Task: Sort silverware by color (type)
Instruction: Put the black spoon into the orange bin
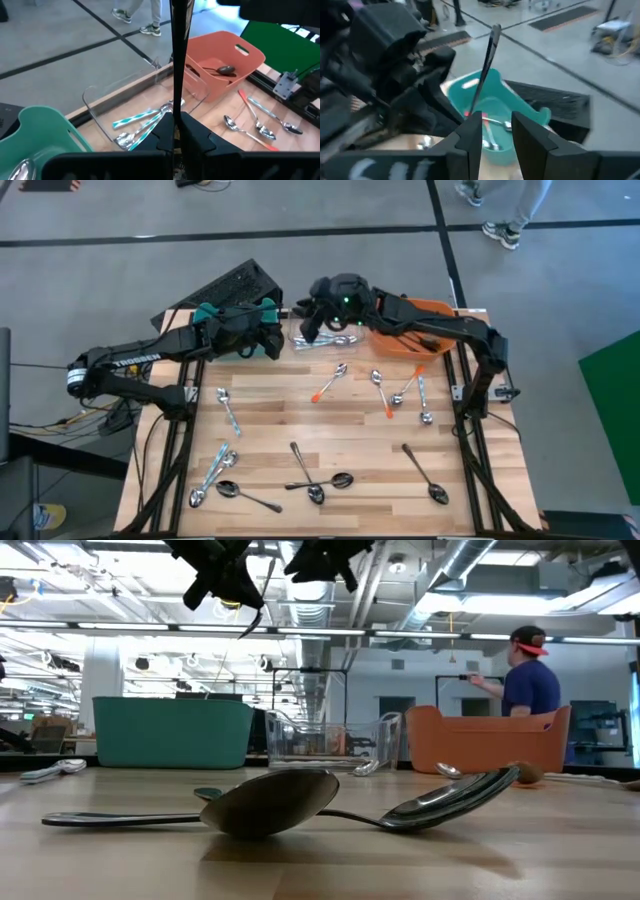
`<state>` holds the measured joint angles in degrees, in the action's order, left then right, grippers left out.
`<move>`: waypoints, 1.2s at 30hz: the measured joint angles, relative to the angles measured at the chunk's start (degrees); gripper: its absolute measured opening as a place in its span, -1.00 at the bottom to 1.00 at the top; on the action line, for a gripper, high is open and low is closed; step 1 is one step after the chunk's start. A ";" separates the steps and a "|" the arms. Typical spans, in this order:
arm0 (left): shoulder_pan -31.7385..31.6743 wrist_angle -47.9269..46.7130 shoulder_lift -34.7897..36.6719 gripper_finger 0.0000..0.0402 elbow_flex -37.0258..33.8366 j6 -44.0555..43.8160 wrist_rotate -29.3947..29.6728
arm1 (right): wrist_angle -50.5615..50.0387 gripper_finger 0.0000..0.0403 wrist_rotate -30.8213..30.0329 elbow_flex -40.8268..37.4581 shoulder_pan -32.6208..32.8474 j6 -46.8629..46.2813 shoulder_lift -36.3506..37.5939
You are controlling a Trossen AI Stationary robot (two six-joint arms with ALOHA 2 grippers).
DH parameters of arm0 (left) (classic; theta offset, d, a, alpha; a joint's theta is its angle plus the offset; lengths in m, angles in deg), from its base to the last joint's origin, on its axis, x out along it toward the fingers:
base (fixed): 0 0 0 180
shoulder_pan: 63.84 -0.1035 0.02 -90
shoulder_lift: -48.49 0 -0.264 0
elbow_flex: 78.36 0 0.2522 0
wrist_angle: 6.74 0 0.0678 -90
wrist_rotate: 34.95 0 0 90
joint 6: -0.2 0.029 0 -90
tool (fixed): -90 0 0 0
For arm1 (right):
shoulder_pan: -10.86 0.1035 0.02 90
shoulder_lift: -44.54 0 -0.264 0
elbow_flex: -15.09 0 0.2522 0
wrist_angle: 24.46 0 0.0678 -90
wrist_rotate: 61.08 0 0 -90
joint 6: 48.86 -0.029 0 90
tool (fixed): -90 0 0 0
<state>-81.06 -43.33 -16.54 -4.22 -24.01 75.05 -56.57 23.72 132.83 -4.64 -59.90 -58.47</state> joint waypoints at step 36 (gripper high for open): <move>1.16 3.19 -1.68 -1.00 -0.02 2.21 -2.60 | 6.15 -0.37 3.79 -0.01 -0.94 -4.10 -0.51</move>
<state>-79.90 -40.14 -18.23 -4.24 -21.80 72.45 -50.42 27.51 132.82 -5.58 -64.00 -58.98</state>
